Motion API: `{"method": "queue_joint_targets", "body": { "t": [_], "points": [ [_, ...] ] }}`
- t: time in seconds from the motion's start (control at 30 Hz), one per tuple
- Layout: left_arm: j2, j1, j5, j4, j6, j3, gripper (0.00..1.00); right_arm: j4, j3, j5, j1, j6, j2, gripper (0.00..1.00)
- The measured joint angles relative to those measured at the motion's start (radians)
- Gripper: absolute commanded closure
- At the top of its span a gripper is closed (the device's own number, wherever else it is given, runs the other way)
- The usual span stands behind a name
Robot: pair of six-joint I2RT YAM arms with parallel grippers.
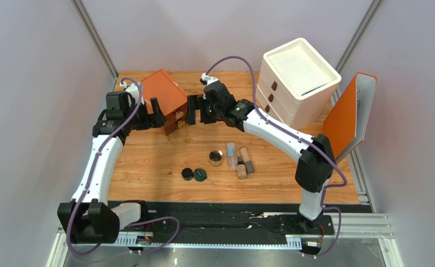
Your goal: Organize the makeup
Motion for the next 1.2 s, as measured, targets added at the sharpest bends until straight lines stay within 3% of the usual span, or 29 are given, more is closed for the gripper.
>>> {"method": "queue_joint_targets", "body": {
  "t": [0.07,0.17,0.2,0.27,0.3,0.4,0.43,0.57,0.83,1.2],
  "points": [
    [0.023,0.000,-0.006,-0.003,0.002,0.035,0.17,0.009,0.014,-0.074,-0.013,0.050,0.034,0.00],
    [0.050,0.001,-0.002,0.005,0.007,0.085,0.53,0.021,0.038,-0.153,-0.036,0.122,0.088,0.04],
    [0.056,0.001,0.001,0.013,0.001,0.095,0.77,0.026,0.046,-0.177,-0.046,0.148,0.111,0.06],
    [0.073,0.001,0.011,0.027,-0.006,0.113,0.97,0.042,0.059,-0.213,-0.060,0.193,0.147,0.15],
    [0.087,0.001,0.021,0.041,-0.001,0.123,1.00,0.057,0.068,-0.239,-0.071,0.233,0.172,0.20],
    [0.136,0.001,0.031,0.050,-0.013,0.151,1.00,0.079,0.090,-0.286,-0.086,0.296,0.226,0.33],
    [0.155,0.001,0.034,0.051,-0.014,0.163,1.00,0.089,0.098,-0.300,-0.091,0.315,0.243,0.42],
    [0.249,0.001,0.035,0.055,-0.027,0.220,1.00,0.156,0.136,-0.374,-0.109,0.401,0.313,0.48],
    [0.439,0.001,0.035,0.029,-0.054,0.356,1.00,0.209,0.237,-0.423,-0.117,0.502,0.401,0.43],
    [0.486,0.001,0.040,-0.014,-0.058,0.425,1.00,0.213,0.298,-0.428,-0.122,0.552,0.473,0.45]
  ]
}}
